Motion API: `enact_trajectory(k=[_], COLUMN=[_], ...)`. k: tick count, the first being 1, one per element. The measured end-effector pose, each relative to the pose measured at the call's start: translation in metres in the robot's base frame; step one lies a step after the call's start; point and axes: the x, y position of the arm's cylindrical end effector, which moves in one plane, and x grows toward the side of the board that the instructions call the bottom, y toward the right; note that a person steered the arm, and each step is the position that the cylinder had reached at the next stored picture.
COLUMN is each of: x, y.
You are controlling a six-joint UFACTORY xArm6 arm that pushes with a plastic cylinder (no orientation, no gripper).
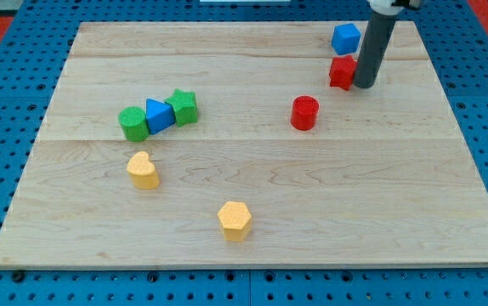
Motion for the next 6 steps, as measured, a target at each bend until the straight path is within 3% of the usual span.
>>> enact_trajectory(k=[1, 2, 3, 4, 5, 6], x=[0.045, 0.105, 0.121, 0.112, 0.092, 0.054], y=[0.026, -0.001, -0.072, -0.116, -0.116, -0.068])
